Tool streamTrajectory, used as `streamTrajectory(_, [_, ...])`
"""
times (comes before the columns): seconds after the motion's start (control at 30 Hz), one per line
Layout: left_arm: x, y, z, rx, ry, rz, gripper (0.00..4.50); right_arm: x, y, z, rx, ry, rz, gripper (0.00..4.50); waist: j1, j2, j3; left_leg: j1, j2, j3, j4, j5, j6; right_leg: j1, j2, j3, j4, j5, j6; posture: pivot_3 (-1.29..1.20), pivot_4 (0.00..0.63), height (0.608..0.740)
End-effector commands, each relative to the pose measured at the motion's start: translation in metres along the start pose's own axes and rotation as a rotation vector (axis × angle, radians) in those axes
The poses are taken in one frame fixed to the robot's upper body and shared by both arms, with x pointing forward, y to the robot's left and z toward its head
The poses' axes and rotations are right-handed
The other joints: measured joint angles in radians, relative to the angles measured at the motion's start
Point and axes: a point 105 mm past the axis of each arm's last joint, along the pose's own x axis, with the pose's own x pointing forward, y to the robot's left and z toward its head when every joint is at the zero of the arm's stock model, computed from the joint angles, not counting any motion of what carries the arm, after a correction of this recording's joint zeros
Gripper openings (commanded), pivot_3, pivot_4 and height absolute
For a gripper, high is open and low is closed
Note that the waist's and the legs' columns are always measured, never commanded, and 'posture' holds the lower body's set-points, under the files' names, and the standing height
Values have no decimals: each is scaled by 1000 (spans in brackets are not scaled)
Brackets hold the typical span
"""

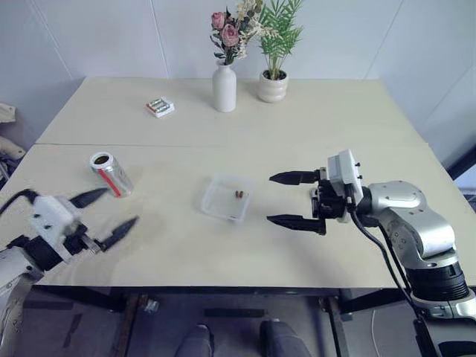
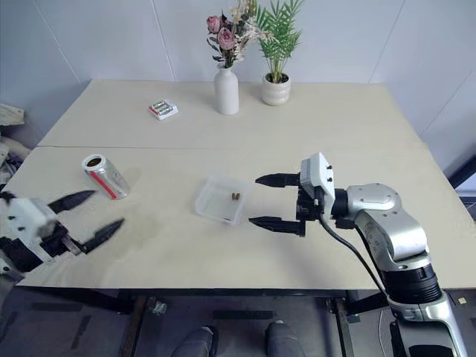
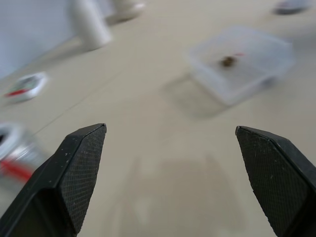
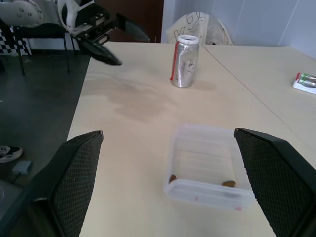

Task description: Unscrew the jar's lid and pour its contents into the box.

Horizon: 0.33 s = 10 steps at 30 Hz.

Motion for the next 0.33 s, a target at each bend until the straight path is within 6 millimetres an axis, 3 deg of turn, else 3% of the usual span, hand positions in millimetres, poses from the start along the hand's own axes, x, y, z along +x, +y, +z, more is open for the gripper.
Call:
streamTrajectory(0.03, [4,0,17,66,-56,-84,4478,-6,5,12,-61,2,12,4500,0,0,0,0,1,0,-1,0,0,-1,1,0,0,0,1,0,150,740])
streamTrajectory(0.17, [4,6,13,57,-47,-120,4478,-11,18,13,-47,19,26,4500,0,1,0,0,4,0,-4,0,0,-3,4,-1,1,0,0,0,150,740])
streamTrajectory(0.33, [1,8,10,52,-45,-96,4478,-18,16,12,-41,15,-55,4500,-2,1,0,0,6,1,-5,-1,-1,-3,4,0,-1,0,0,0,150,740])
